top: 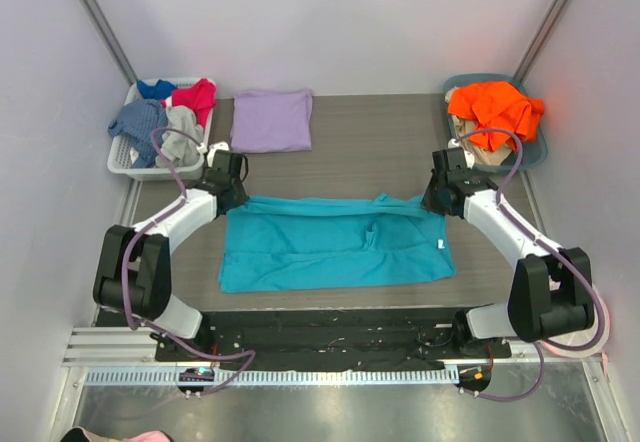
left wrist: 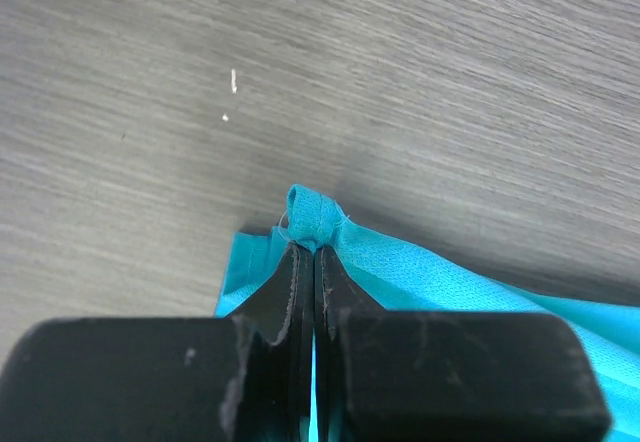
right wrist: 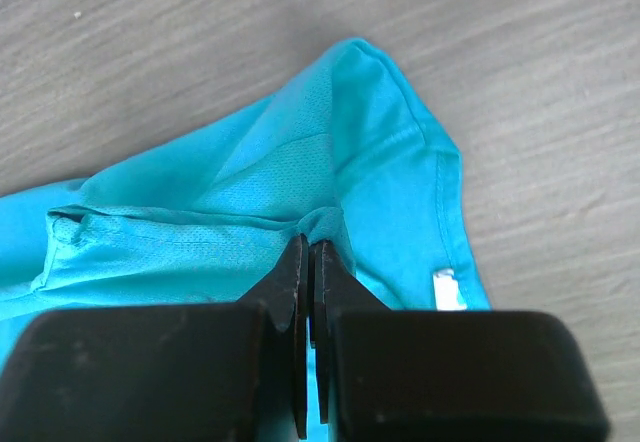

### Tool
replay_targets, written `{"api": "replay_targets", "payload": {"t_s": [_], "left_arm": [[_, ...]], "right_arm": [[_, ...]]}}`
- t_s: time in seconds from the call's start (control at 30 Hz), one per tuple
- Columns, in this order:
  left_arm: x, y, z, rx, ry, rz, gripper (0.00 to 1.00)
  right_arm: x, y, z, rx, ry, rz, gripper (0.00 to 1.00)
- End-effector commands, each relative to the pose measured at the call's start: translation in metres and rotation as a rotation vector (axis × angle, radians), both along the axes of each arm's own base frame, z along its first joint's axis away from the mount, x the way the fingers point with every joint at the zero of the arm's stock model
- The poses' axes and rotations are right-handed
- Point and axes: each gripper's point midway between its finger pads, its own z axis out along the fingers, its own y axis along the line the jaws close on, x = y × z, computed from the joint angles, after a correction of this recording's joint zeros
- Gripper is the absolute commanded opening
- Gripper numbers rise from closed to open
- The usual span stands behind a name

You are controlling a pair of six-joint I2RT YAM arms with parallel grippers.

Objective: Fold and stack the t-shirts
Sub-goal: Fold the tshirt

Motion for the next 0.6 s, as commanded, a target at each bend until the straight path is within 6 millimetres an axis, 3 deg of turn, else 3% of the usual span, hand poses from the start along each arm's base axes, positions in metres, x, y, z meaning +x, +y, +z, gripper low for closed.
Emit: {"api": "replay_targets", "payload": {"t_s": [0.0, 0.37, 0.57], "left_arm": [[-0.005, 0.004, 0.019, -0.019, -0.068, 0.04, 0.0], [-0.029, 0.003, 0.048, -0.089, -0.147, 0.037, 0.0], [-0.05, 0.0, 0.046, -0.145, -0.153, 0.035, 0.0]], "right_arm": [[-0.016, 0.0, 0.012, 0.03, -0.029, -0.033, 0.01], [-0.051, 0.0, 0.033, 0.072, -0.065, -0.034, 0.01], [-0.066, -0.003, 0.032, 0.081, -0.062, -0.05, 0.01]]}}
